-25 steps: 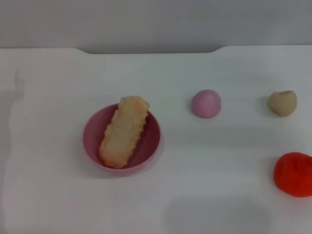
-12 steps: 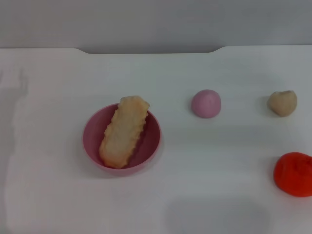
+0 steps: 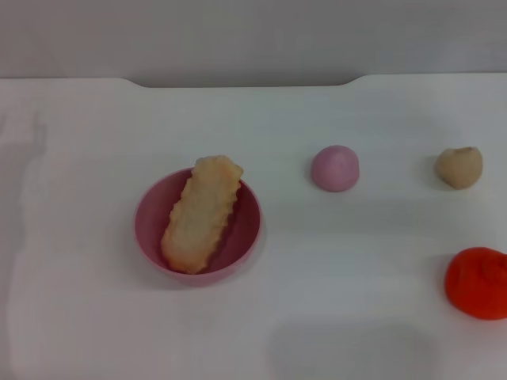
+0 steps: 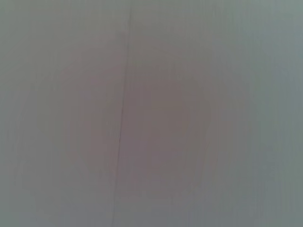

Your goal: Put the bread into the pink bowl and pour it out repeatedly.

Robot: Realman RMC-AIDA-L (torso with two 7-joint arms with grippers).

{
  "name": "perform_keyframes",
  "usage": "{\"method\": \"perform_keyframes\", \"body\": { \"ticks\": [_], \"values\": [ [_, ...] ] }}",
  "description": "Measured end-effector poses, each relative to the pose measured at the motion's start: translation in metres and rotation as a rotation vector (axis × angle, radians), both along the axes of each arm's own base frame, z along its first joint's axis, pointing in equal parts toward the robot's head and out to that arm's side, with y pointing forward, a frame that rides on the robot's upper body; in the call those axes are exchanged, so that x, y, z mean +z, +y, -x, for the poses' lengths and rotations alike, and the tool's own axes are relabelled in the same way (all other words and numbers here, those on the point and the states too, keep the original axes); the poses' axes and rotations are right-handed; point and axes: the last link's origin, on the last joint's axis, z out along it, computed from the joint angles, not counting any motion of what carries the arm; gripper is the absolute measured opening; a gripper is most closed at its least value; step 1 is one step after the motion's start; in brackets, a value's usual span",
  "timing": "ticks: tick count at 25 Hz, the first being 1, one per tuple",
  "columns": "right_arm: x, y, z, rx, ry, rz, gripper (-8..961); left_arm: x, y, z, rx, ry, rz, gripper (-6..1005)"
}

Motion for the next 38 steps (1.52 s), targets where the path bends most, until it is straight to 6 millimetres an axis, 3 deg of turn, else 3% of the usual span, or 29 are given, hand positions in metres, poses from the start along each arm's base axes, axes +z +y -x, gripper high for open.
{"method": "perform_keyframes", "body": {
  "ticks": [38],
  "values": [
    [-0.0057, -0.0014, -0.0005, 0.000, -0.006, 0.020, 483, 0.0014, 0.0018, -0.0029, -0.013, 0.011, -0.001, 534]
  ]
}}
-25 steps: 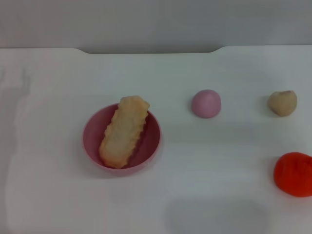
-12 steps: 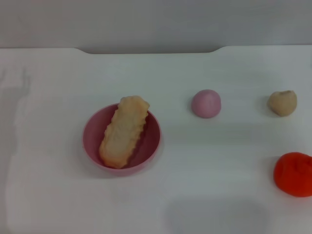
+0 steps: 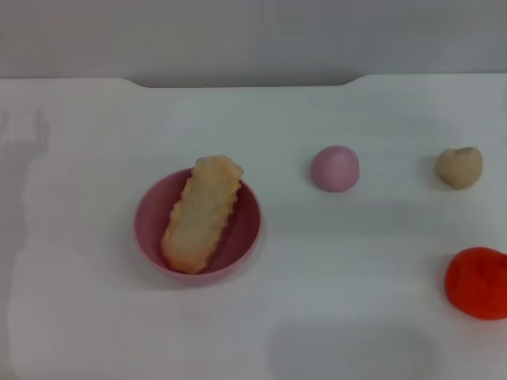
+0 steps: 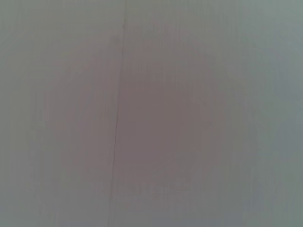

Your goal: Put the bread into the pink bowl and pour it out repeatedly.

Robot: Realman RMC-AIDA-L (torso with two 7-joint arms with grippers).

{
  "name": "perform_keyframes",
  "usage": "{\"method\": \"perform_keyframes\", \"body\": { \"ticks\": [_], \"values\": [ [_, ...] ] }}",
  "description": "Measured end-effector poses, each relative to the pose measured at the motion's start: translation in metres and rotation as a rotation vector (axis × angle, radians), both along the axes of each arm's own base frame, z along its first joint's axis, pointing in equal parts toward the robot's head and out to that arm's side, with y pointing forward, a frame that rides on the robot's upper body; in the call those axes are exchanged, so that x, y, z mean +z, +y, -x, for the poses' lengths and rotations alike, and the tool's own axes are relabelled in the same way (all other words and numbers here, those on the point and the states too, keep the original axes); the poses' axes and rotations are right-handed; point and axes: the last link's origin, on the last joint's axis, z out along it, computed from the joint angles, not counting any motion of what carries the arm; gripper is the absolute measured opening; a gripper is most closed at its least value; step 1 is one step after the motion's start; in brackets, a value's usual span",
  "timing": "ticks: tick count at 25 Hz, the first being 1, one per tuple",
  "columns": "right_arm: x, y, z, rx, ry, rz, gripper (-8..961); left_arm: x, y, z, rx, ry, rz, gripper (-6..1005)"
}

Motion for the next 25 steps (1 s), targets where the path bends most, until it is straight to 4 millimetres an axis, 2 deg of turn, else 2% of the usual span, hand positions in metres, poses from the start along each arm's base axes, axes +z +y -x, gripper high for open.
{"method": "perform_keyframes", "body": {
  "ticks": [25],
  "values": [
    [-0.011, -0.008, -0.015, -0.036, 0.007, 0.048, 483, 0.004, 0.003, -0.006, -0.023, 0.005, -0.014, 534]
  ]
}}
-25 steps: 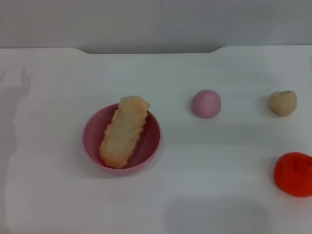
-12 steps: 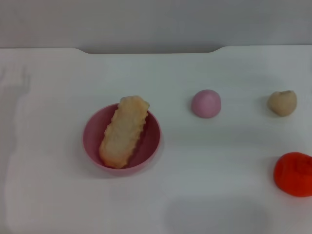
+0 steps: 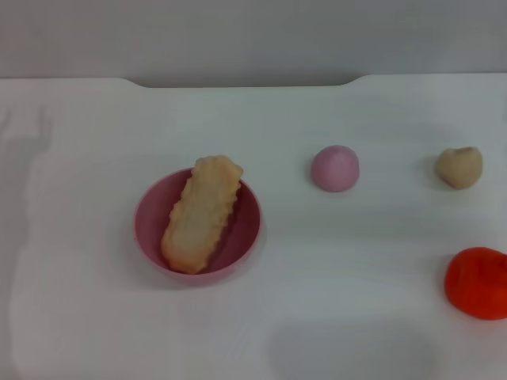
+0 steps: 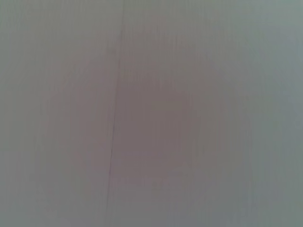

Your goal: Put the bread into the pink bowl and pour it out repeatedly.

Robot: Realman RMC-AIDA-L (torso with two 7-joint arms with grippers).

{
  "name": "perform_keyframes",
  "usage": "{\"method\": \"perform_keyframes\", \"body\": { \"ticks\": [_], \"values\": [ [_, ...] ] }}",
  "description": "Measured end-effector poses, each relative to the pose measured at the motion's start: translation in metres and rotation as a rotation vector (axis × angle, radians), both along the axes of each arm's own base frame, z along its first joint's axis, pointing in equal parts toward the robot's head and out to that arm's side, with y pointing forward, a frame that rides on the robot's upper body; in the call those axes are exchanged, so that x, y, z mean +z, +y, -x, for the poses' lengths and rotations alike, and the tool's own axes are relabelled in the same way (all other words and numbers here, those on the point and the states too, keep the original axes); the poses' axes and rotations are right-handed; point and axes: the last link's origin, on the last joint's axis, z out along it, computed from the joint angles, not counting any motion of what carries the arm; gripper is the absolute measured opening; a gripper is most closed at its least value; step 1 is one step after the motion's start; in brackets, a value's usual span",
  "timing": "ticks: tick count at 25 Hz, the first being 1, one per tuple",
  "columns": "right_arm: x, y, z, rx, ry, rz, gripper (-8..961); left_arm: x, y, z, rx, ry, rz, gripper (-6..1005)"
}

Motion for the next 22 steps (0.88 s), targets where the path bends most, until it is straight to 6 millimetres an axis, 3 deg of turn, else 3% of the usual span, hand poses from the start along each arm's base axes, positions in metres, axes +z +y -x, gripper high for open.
{"method": "perform_keyframes", "body": {
  "ticks": [22],
  "values": [
    [-0.0005, 0.0008, -0.0008, -0.005, 0.000, 0.006, 483, -0.0003, 0.0038, -0.0032, -0.006, -0.003, 0.001, 534]
  ]
}}
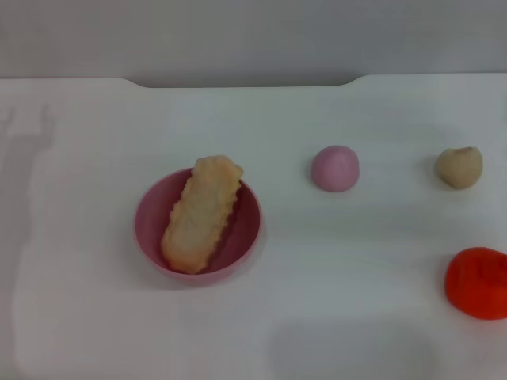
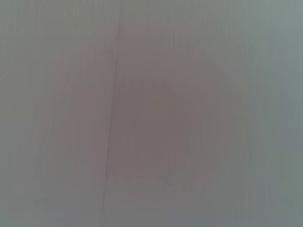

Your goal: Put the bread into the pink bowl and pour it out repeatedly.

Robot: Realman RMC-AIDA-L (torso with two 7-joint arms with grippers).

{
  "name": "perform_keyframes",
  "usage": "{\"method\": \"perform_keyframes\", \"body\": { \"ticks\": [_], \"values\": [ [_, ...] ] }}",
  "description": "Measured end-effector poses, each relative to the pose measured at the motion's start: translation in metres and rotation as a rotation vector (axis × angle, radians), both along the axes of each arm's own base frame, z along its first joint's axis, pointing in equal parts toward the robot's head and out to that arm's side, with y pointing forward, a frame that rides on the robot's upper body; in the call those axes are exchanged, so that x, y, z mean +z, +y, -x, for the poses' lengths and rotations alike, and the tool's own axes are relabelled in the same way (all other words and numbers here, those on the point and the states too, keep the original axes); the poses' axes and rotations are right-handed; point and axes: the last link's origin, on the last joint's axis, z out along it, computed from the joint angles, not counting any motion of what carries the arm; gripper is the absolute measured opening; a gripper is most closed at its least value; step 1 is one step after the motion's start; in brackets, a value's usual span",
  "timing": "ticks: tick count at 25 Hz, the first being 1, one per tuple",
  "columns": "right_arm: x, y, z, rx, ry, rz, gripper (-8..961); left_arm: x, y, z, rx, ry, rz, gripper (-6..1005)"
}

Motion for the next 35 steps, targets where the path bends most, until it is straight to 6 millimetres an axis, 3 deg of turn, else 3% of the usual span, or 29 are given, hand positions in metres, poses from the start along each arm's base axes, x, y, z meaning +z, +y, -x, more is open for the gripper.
{"method": "perform_keyframes", "body": {
  "ticks": [35],
  "values": [
    [-0.0003, -0.0017, -0.0013, -0.002, 0.000, -0.003, 483, -0.0013, -0.0020, 0.0015, 0.003, 0.000, 0.003, 534]
  ]
}}
